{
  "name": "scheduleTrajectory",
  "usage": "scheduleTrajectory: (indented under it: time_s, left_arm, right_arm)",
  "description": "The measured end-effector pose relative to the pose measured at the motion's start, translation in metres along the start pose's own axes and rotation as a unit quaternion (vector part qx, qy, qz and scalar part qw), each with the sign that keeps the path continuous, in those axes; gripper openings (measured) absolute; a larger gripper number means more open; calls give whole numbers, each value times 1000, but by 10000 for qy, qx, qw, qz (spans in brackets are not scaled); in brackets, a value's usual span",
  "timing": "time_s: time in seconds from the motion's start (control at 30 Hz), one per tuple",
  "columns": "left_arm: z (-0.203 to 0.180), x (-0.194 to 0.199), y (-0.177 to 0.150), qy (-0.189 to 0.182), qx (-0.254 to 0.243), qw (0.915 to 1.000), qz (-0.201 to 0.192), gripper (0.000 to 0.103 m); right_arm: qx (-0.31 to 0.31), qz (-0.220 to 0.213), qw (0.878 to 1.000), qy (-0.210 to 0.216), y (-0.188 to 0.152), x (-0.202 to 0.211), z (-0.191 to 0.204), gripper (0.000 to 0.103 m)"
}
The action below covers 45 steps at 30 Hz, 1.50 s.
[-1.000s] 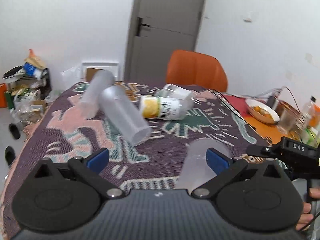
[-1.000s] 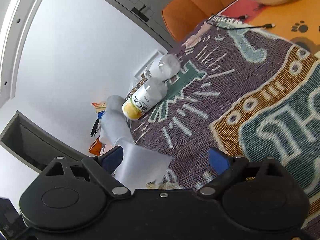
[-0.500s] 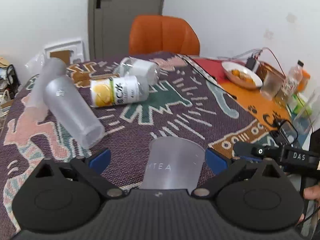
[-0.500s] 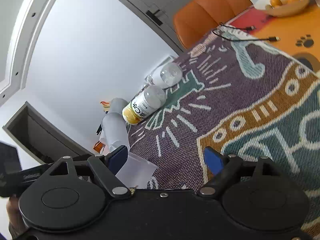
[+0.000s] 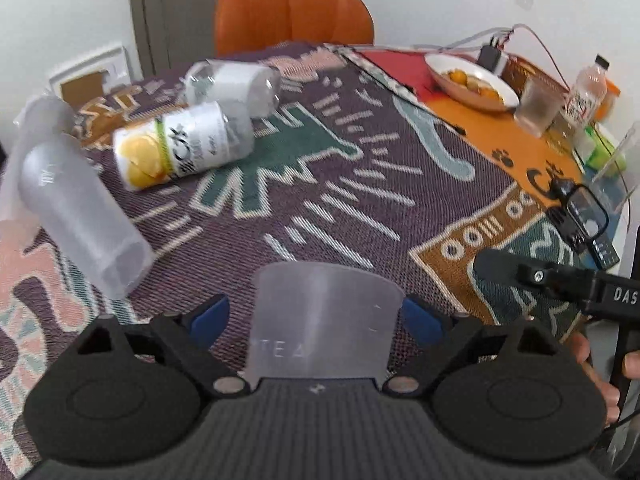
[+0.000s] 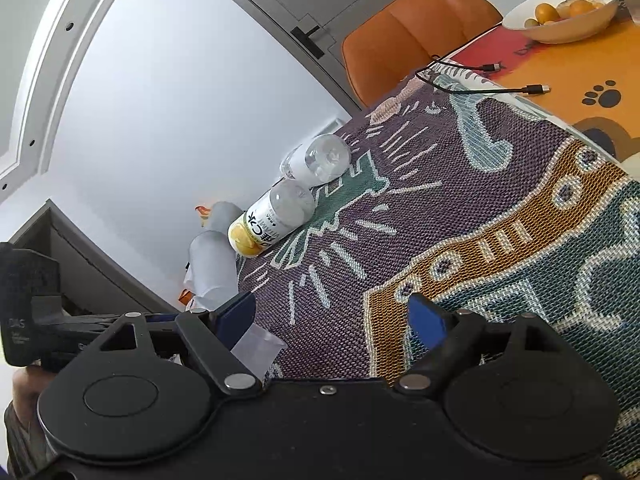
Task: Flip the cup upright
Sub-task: 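Bring the cup to the left gripper and grasp its rim with the left gripper, then lower the frosted cup upright onto the blanket with the left gripper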
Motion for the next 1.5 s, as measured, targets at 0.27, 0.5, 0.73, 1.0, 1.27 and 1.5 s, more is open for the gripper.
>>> scheduleTrajectory:
  time_s: [0.27,0.5,0.73,1.0,1.27,1.5]
  left_arm:
    - [-5,-14,-2,21,-68,9998,183,78]
    - [0,19,3,172,124,9986,-484,77]
    - [11,63,2,350,485,9897,-1301,77]
    - [30,103,-12,731,906,9721,-2037,76]
    - [44,115,-31,872,1130,9591,-2446,76]
    - [47,109,-46,689,1241,9626,-2309,76]
  right_arm:
    - [-120,9,9999,-57,0,-1,-5,84]
    - [-134,-49,9998,-144,0,1,-4,84]
    - [11,-99,9999,-129,1,0,12,84]
    - [178,-75,9997,-122,-2,-1,29,84]
    - [347,49,9993,-152,-9,-11,44,84]
    - [453,188,9985,-244,-15,-21,52,84]
Point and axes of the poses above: each gripper's, at about its wrist camera, not at the fingertips, and x roughly against the way its jaws point, z to its left, y to its top, the point moved 4 cm from there along -x, roughly the way its jaws point, and after that the axes turned 9 degrees about y, right-handed, at the moved point
